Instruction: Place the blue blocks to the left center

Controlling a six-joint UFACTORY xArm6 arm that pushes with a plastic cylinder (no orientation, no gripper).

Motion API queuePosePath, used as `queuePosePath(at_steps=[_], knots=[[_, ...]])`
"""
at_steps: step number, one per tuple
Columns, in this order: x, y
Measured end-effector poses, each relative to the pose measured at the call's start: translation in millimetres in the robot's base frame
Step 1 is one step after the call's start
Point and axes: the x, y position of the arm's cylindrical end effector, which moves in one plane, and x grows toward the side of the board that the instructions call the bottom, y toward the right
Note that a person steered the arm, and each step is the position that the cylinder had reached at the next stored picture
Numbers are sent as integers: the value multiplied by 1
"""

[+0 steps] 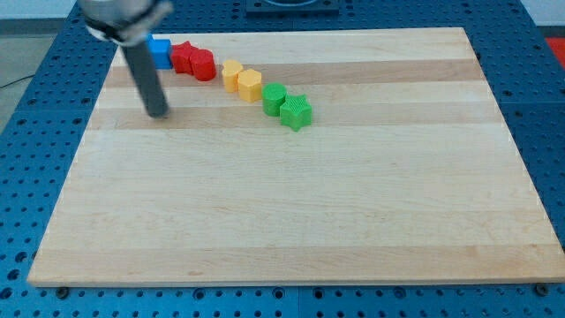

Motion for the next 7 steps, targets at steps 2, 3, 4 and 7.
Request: queuePosePath(at_steps=[2,3,4,7], knots=[[-109,-63],[-150,-43],[-137,0],[-116,8]])
